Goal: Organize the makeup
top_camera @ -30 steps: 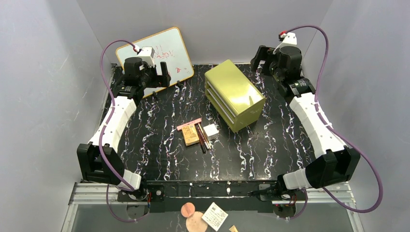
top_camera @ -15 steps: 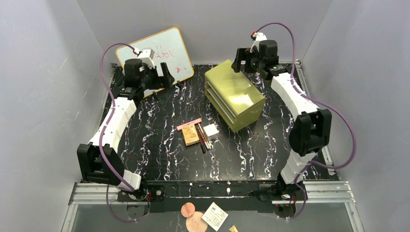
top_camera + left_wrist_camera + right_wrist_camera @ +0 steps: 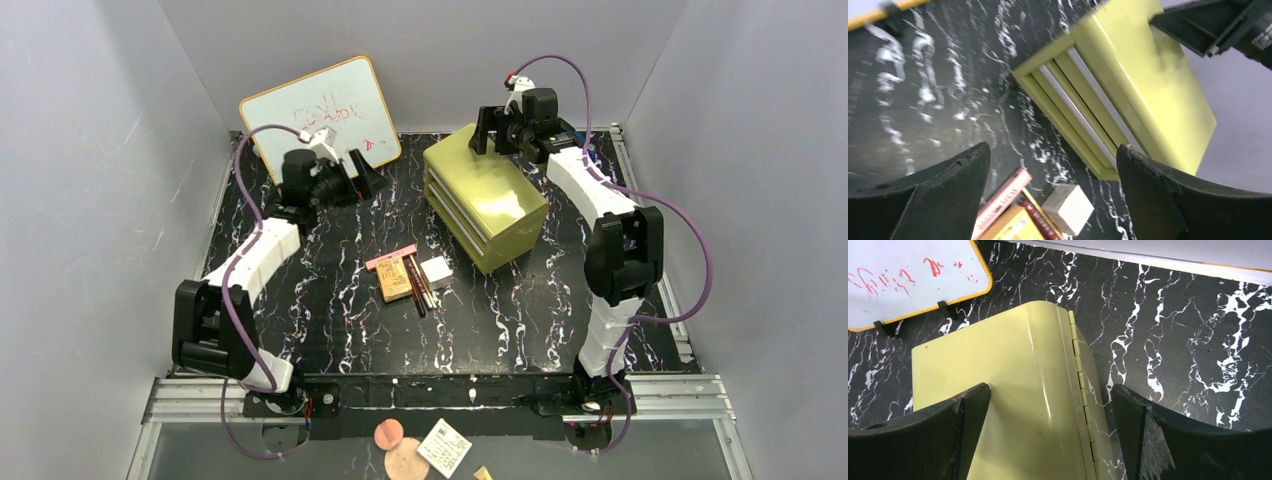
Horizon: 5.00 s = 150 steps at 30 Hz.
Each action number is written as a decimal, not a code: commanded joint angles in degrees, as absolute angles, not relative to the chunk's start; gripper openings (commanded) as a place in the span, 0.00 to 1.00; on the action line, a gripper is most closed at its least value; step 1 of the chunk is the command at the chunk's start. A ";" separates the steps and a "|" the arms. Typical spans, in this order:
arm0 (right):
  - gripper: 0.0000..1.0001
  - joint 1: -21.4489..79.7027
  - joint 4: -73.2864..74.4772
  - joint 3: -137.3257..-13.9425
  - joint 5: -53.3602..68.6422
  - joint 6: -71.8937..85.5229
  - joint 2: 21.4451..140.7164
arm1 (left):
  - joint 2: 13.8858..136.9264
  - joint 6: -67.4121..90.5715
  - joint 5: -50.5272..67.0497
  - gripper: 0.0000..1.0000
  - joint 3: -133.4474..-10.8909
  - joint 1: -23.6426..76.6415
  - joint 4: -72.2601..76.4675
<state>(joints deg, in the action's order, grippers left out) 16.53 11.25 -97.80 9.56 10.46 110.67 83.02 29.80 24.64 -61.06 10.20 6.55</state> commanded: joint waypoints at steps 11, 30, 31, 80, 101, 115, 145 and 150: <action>0.99 16.83 7.25 -95.43 10.93 9.62 108.78 | 99.01 51.99 23.35 0.42 -54.45 23.60 44.63; 0.99 16.76 7.52 -93.60 10.19 8.03 107.64 | 113.75 64.80 21.54 0.28 -56.71 24.92 67.83; 0.99 16.75 7.58 -93.56 10.14 7.90 107.66 | 114.11 65.24 21.39 0.28 -57.10 24.96 68.38; 0.99 16.72 7.14 -90.28 11.05 7.38 107.74 | 138.65 85.92 17.01 0.17 -71.31 31.82 102.57; 0.99 16.75 7.20 -89.31 11.86 7.20 107.71 | 133.00 84.03 24.31 0.00 -63.57 23.45 100.98; 0.99 16.82 8.10 -89.93 13.73 7.05 108.01 | 137.40 85.19 36.32 0.00 -67.58 15.66 99.27; 0.99 16.81 16.46 -86.57 1.15 8.52 115.22 | 132.57 82.25 45.31 0.00 -59.24 9.34 96.42; 0.99 16.85 16.70 -87.83 1.92 9.15 116.13 | 129.88 83.22 44.36 0.49 -61.32 12.82 96.42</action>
<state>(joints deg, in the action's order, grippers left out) 17.87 2.31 -90.83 9.37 13.98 109.86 136.51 83.00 43.40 -58.92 9.61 89.12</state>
